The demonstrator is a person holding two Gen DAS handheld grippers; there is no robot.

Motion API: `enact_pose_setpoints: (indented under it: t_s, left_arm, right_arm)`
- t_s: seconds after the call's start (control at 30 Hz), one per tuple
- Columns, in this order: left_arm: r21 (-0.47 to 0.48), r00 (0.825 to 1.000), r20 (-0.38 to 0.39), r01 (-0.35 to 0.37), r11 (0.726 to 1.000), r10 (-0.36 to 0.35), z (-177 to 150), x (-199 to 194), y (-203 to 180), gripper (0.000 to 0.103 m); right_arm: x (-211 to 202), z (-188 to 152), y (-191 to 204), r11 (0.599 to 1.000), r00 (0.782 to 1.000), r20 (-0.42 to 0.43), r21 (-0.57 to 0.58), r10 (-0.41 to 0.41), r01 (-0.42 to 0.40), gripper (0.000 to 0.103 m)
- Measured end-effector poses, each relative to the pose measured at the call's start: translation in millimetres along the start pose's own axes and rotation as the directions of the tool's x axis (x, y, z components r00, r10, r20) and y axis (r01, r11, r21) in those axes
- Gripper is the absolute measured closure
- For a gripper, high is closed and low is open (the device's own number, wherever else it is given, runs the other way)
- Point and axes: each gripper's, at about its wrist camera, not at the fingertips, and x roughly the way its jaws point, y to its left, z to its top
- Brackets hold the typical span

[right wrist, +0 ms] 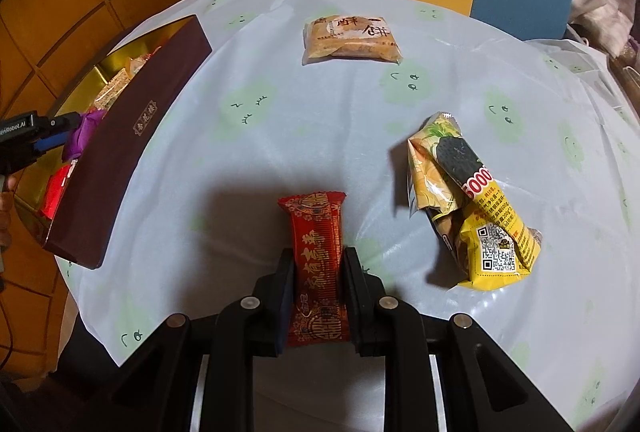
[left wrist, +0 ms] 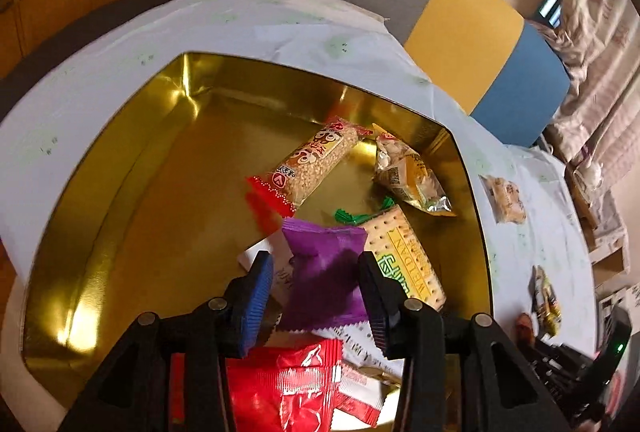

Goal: Organize snacks
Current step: 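Lower the purple pack into the gold tray and open the left gripper, then carry the red-and-gold packet into the gold tray and open the right gripper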

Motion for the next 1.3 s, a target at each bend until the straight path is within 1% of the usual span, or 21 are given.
enact_pose_setpoints:
  t_s: [0.1,0.2,0.4,0.53,0.77,1.13,1.23,1.3]
  left_arm:
    - [0.053,0.998,0.037,-0.044,0.998,0.042,-7,-14,-11,0.058]
    - [0.097,0.997,0.065,-0.053,0.994,0.047,-15,-26,-22,0.058]
    - [0.181,0.996,0.084,-0.053,0.982,0.038,-28,-38,-42,0.058]
    - [0.212,0.995,0.094,-0.047,0.976,0.028,-34,-46,-52,0.058]
    - [0.242,0.995,0.091,-0.051,0.969,0.030,-44,-51,-62,0.058]
    - [0.278,0.997,0.074,-0.031,0.960,0.010,-55,-48,-72,0.058]
    - [0.283,0.997,0.071,-0.025,0.959,0.005,-57,-47,-72,0.058]
    - [0.286,0.998,0.066,-0.020,0.958,0.001,-58,-46,-72,0.058]
  right_arm:
    - [0,0,1,1.000,1.000,0.003,0.000,-0.008,0.008,0.080]
    - [0,0,3,1.000,1.000,0.006,-0.002,-0.019,0.019,0.080]
    - [0,-1,3,1.000,1.000,0.015,0.003,-0.023,0.023,0.080]
    - [-1,-3,2,1.000,0.999,0.030,0.005,-0.022,0.022,0.080]
    - [-3,-8,5,0.999,0.997,0.062,0.006,-0.045,0.044,0.080]
    - [-5,-12,8,0.997,0.995,0.079,0.035,-0.065,0.063,0.080]
    - [-7,-14,6,0.998,0.996,0.071,0.057,-0.045,0.041,0.080]
    - [-10,-17,4,0.996,0.998,0.063,0.085,-0.015,0.010,0.080]
